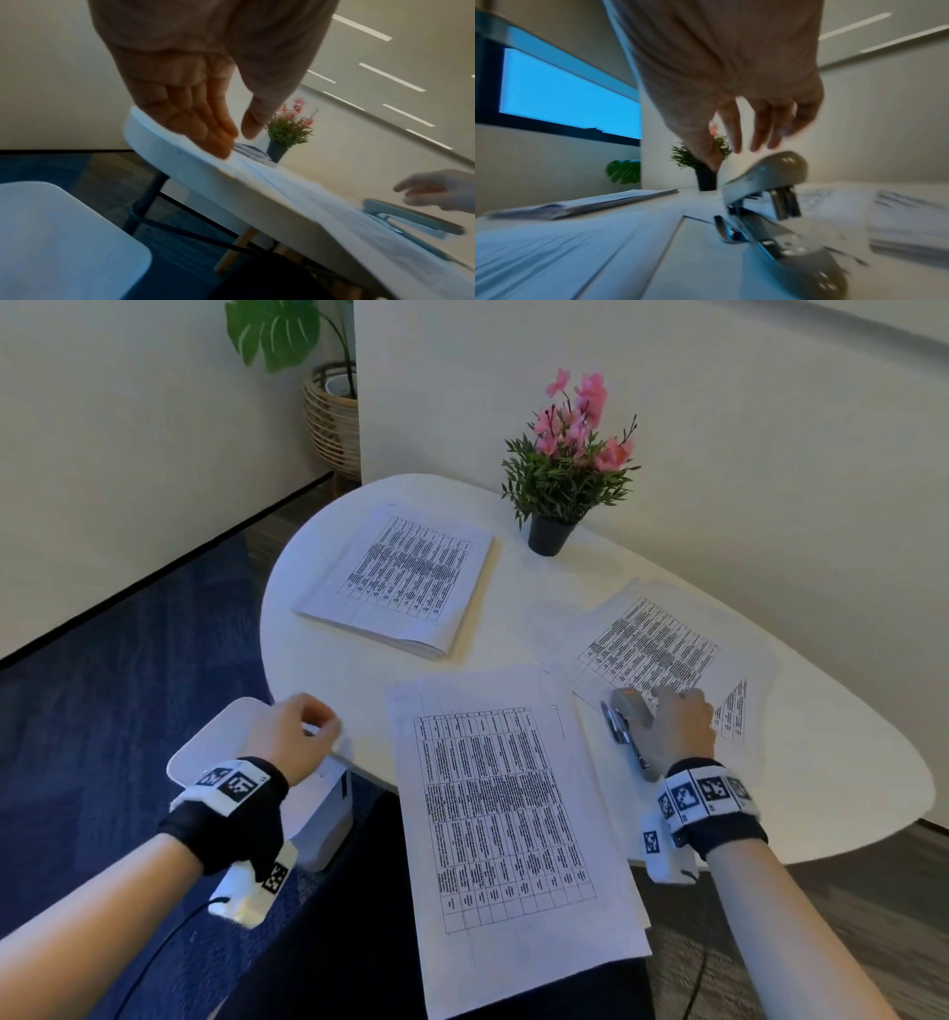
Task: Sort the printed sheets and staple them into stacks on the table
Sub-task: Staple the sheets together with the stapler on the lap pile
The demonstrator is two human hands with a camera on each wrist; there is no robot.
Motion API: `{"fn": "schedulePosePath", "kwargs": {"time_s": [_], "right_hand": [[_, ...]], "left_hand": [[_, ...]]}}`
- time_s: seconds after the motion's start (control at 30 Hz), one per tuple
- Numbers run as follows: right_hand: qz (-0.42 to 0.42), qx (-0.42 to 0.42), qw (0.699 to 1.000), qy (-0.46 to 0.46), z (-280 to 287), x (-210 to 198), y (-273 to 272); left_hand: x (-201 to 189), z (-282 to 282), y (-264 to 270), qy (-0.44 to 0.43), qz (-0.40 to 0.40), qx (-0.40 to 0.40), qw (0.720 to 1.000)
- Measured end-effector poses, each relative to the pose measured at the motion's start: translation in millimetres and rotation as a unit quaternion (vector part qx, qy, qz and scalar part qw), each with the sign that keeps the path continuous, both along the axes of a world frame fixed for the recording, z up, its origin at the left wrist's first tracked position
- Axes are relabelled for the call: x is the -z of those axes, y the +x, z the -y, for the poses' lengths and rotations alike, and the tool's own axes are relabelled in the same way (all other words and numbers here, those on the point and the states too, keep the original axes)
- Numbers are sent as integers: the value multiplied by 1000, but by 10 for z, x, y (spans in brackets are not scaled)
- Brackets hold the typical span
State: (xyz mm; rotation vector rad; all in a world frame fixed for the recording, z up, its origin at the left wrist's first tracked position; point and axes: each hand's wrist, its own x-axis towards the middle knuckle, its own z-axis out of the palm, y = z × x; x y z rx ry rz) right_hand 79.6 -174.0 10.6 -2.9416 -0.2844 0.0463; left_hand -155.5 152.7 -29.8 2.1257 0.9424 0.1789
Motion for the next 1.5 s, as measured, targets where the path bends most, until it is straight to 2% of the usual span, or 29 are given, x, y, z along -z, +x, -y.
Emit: {"fn": "schedulePosePath", "kwargs": {"time_s": [0.07,0.1,0.13,0.2,0.27,0.33,0.4,0.47,0.6,0.7,0.8,0.87,0.97,1.07,1.13,1.23,1.33,1.5], "right_hand": [[69,-35,996,52,-66,-33,-142],[62,-61,993,83,-117,-51,-213],[28,-79,993,88,-155,-28,-268],[-82,-99,992,-11,-235,55,-323],[-192,-87,973,-94,-288,162,-326],[-225,-71,967,-100,-342,249,-338],[-226,-70,967,-92,-414,290,-364],[-228,-77,968,-73,-485,299,-405],[-240,-78,968,-4,-540,271,-471],[-274,-74,956,75,-475,260,-462],[-284,-29,937,203,-400,215,-406],[-288,17,900,326,-365,110,-359],[-306,21,810,499,-361,-170,-335],[-208,-22,749,628,-433,-521,-387],[-130,-67,723,676,-504,-792,-423],[-61,-124,719,682,-568,-1048,-413],[-65,-132,735,662,-607,-1032,-399],[-68,-133,741,654,-696,-953,-477]], "left_hand": [[54,131,62,-70,-30,48,996],[64,205,88,-116,-54,57,990],[60,289,115,-150,-82,64,983],[27,453,169,-183,-129,89,971],[-8,561,216,-185,-156,104,965],[-35,630,258,-217,-157,91,959],[-71,700,277,-273,-144,64,949],[-71,771,273,-292,-131,42,946],[-5,788,239,-180,-80,34,980],[-132,780,235,-169,-10,35,985],[-344,788,251,-152,73,98,981],[-563,792,268,-159,138,132,969],[-920,767,337,-151,225,167,948],[-1214,707,459,-143,291,156,933],[-1377,662,546,-119,337,143,923],[-1569,579,662,-91,394,118,907],[-1646,497,763,-119,431,99,889],[-1688,539,828,-30,413,124,902]]}}
